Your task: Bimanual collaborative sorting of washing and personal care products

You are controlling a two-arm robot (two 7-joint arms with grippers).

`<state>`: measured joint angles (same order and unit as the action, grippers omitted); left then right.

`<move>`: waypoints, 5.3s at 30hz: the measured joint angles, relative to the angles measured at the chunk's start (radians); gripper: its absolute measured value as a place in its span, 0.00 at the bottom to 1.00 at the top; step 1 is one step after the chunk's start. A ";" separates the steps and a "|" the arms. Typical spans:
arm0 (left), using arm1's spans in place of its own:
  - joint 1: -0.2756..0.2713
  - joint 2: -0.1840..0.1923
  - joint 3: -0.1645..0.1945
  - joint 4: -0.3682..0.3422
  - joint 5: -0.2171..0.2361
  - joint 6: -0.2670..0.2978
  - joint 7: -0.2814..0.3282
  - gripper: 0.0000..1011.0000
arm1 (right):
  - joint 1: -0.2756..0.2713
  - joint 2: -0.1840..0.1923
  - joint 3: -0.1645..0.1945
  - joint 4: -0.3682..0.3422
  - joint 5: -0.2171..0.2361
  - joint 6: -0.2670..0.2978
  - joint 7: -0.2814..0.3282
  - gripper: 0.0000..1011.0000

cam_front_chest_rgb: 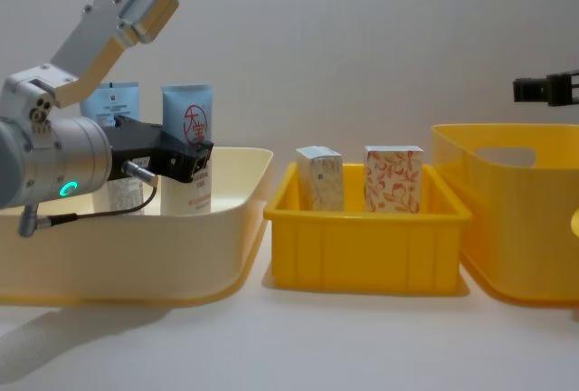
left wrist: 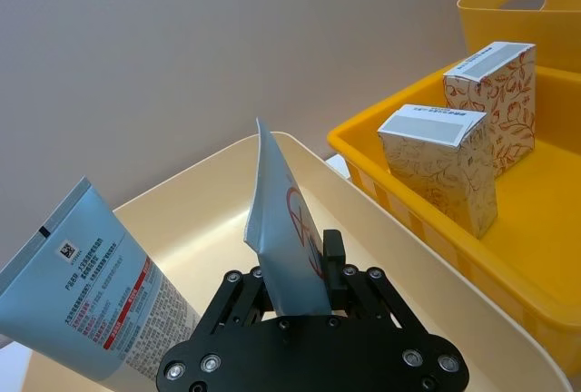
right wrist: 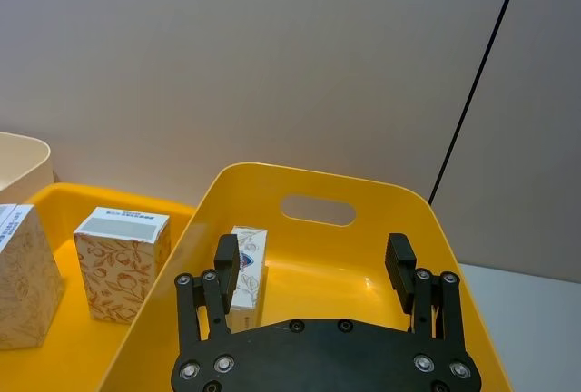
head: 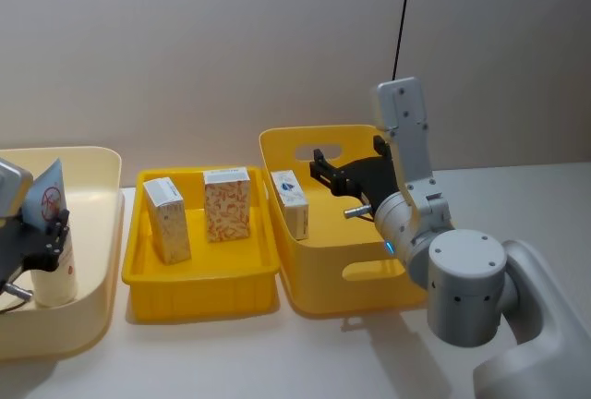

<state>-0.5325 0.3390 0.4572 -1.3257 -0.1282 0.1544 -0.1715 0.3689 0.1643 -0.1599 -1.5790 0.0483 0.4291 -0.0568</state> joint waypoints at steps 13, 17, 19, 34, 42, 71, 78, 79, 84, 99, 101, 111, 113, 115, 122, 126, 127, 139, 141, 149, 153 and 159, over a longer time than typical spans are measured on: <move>0.000 0.000 0.000 0.000 0.000 0.000 0.000 0.27 | 0.000 0.000 0.000 0.000 0.000 0.000 0.000 0.99; 0.000 0.000 0.000 0.000 0.000 0.000 0.000 0.27 | 0.000 0.000 0.000 0.000 0.000 0.000 0.000 0.99; 0.000 0.000 0.000 0.000 0.000 0.000 0.000 0.27 | 0.000 0.000 0.000 0.000 0.000 0.000 0.000 0.99; 0.000 0.000 0.000 0.000 0.000 0.000 0.000 0.27 | 0.000 0.000 0.000 0.000 0.000 0.000 0.000 0.99; 0.000 0.000 0.000 0.000 0.000 0.000 0.000 0.27 | 0.000 0.000 0.000 0.000 0.000 0.000 0.000 0.99; 0.000 0.002 0.001 -0.003 0.005 0.001 -0.001 0.27 | 0.000 0.000 0.000 0.000 0.000 0.000 0.000 0.99; 0.008 0.008 -0.004 -0.025 0.017 -0.004 0.006 0.27 | 0.000 0.000 0.000 0.000 0.000 0.000 0.000 0.99; 0.011 0.010 -0.007 -0.034 0.019 -0.008 0.009 0.27 | 0.000 0.000 0.000 0.000 0.000 0.000 0.000 0.99; 0.018 0.016 -0.015 -0.058 0.025 -0.014 0.016 0.27 | 0.000 0.000 0.000 0.000 0.000 0.000 0.000 0.99; 0.045 0.029 -0.046 -0.140 0.041 -0.017 0.038 0.27 | 0.000 0.000 0.000 0.000 0.000 0.000 0.000 0.99; 0.048 0.028 -0.049 -0.145 0.041 -0.019 0.039 0.27 | 0.000 0.000 0.000 0.000 0.000 0.000 0.000 0.99; 0.063 0.014 -0.071 -0.153 0.031 -0.045 0.041 0.27 | 0.000 0.000 0.000 0.000 0.000 0.000 0.000 0.99; 0.066 0.008 -0.079 -0.153 0.023 -0.056 0.041 0.27 | 0.000 0.000 0.000 0.000 0.000 0.000 0.000 0.99; 0.067 0.003 -0.084 -0.153 0.016 -0.063 0.040 0.27 | 0.000 0.000 0.000 0.000 0.000 0.000 0.000 0.99; 0.069 -0.025 -0.118 -0.151 -0.034 -0.113 0.022 0.27 | 0.000 0.000 0.000 0.000 0.000 0.000 0.000 0.99; 0.062 -0.038 -0.130 -0.149 -0.057 -0.132 0.008 0.27 | 0.000 0.000 0.000 0.000 0.000 0.000 0.000 0.99; 0.058 -0.043 -0.135 -0.147 -0.067 -0.139 -0.001 0.27 | 0.000 0.000 0.000 0.000 0.000 0.000 0.000 0.99; 0.004 -0.075 -0.156 -0.129 -0.148 -0.167 -0.090 0.27 | 0.000 0.000 0.000 0.000 0.000 0.000 0.000 0.99; -0.008 -0.080 -0.157 -0.124 -0.162 -0.167 -0.108 0.27 | 0.000 0.000 0.000 0.000 0.000 0.000 0.000 0.99; -0.027 -0.085 -0.158 -0.118 -0.190 -0.164 -0.138 0.27 | 0.000 0.000 0.000 0.000 0.000 0.000 0.000 0.99; -0.029 -0.085 -0.158 -0.120 -0.196 -0.158 -0.144 0.27 | 0.000 0.000 0.000 0.000 0.000 0.000 0.000 0.99; -0.030 -0.085 -0.158 -0.123 -0.201 -0.152 -0.149 0.27 | 0.000 0.000 0.000 0.000 0.000 0.000 0.000 0.99</move>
<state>-0.5625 0.2542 0.2988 -1.4487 -0.3289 0.0027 -0.3202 0.3689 0.1643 -0.1599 -1.5790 0.0483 0.4291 -0.0568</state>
